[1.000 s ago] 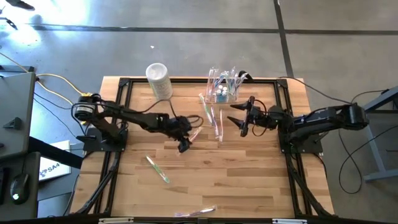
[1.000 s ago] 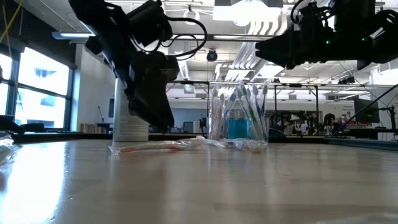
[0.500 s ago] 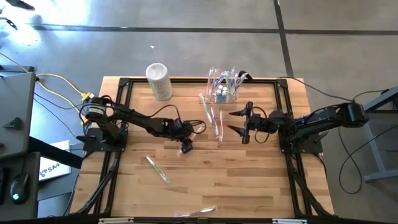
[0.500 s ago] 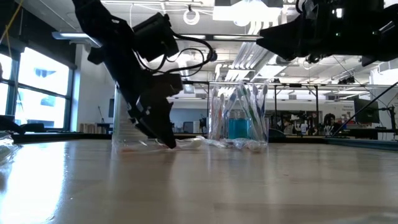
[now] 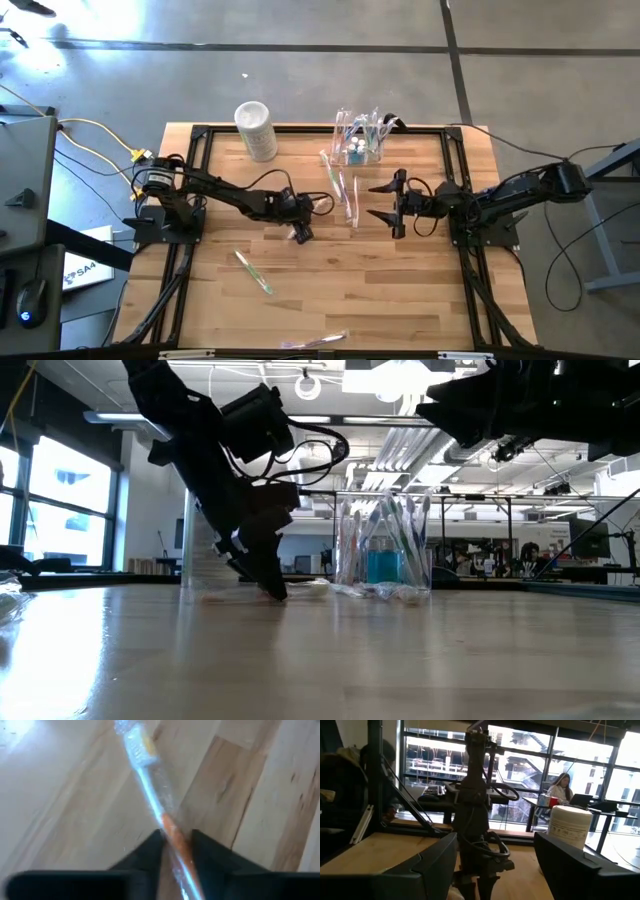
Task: Pick & Place toothbrushing station
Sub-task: Put the orange toothbrush into the transparent organizer
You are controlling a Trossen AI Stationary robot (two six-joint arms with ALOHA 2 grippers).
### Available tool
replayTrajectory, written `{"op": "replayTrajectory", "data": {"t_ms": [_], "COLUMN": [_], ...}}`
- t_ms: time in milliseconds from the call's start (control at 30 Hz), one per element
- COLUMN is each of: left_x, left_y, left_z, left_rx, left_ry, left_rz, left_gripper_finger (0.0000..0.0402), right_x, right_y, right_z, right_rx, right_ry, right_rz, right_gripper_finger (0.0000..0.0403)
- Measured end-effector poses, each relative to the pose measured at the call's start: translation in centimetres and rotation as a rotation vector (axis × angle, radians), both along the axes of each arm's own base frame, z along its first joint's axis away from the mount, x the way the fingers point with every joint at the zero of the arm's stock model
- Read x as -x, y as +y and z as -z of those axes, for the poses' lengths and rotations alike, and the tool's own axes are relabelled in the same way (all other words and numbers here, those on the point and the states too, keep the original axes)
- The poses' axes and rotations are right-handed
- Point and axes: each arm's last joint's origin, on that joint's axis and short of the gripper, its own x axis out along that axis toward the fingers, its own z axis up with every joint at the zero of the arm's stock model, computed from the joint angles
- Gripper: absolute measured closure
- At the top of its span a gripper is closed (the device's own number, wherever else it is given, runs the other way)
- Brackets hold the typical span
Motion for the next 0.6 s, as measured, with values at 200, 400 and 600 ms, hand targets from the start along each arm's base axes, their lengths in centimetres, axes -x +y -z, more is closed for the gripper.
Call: {"op": "replayTrajectory", "data": {"t_ms": [200, 400, 600], "left_x": [-0.2, -0.5, 0.1], "left_y": [0.1, 0.3, 0.9], "left_z": [-0.1, -3.1, -9.6], "left_rx": [-0.043, -0.177, -0.403], "left_ry": [0.009, 0.060, 0.060], "left_rz": [0.006, 0.066, 0.034], "left_gripper_finger": [0.0390, 0.0396, 0.0396], "right_x": [0.0, 0.1, 0.3], "right_y": [0.7, 1.8, 2.9], "right_z": [-0.1, -0.1, 0.0], "right_rx": [-0.002, -0.003, -0.005], "right_ry": [-0.010, -0.009, 0.004], "right_rz": [-0.032, -0.087, -0.144], "right_gripper_finger": [0.0148, 0.0148, 0.0148]}}
